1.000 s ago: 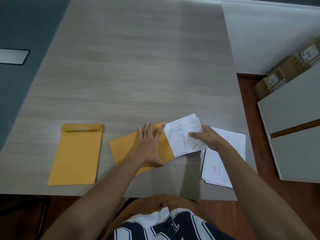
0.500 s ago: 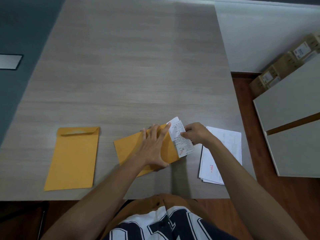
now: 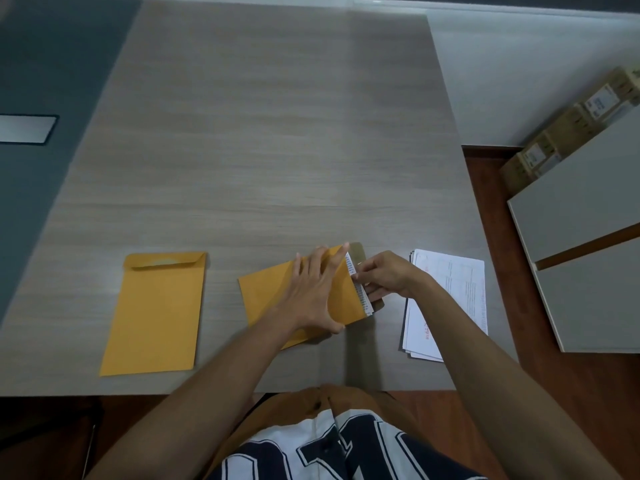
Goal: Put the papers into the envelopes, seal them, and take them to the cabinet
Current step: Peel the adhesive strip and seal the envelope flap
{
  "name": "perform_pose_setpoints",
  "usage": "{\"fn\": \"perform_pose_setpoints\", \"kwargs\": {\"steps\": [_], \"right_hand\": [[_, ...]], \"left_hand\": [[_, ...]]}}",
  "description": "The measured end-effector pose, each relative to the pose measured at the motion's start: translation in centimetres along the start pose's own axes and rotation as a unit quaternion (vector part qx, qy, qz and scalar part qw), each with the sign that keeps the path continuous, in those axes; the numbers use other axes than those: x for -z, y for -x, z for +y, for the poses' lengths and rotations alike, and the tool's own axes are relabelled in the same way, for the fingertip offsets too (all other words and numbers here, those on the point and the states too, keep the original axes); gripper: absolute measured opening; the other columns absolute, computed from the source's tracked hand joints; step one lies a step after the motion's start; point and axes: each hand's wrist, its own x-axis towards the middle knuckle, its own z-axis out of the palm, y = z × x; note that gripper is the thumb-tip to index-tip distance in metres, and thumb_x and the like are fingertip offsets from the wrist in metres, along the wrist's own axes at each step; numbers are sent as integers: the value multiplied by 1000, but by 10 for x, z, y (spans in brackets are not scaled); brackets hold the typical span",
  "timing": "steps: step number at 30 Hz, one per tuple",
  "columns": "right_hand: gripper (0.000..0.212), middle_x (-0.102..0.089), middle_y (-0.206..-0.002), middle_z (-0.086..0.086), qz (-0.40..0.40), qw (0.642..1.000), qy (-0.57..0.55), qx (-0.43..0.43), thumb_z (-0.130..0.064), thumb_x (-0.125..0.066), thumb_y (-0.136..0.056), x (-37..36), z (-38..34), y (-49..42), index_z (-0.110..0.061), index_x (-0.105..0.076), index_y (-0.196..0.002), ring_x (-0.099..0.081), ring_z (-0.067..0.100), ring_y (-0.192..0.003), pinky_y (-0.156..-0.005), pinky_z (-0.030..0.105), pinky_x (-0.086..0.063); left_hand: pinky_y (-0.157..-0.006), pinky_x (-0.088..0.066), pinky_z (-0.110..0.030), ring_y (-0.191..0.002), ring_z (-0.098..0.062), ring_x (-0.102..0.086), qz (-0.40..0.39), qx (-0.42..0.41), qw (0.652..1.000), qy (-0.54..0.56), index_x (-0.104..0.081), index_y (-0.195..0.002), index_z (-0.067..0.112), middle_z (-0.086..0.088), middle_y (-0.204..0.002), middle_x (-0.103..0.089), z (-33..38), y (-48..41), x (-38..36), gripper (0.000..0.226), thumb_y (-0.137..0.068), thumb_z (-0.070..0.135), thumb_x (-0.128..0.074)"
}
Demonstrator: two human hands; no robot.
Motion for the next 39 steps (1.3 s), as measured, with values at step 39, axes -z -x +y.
{"fn": "perform_pose_setpoints", "kwargs": {"steps": [39], "right_hand": [[6, -70, -76, 1, 200, 969, 82, 122, -17, -74, -85, -34, 39, -6, -13, -77, -88, -66, 12, -66, -59, 18, -56]], "left_hand": [[-121, -12, -44, -150, -29, -6, -32, 64, 996, -45, -8, -154, 27, -11, -163, -5, -38, 15, -20, 122, -62, 76, -71]]}}
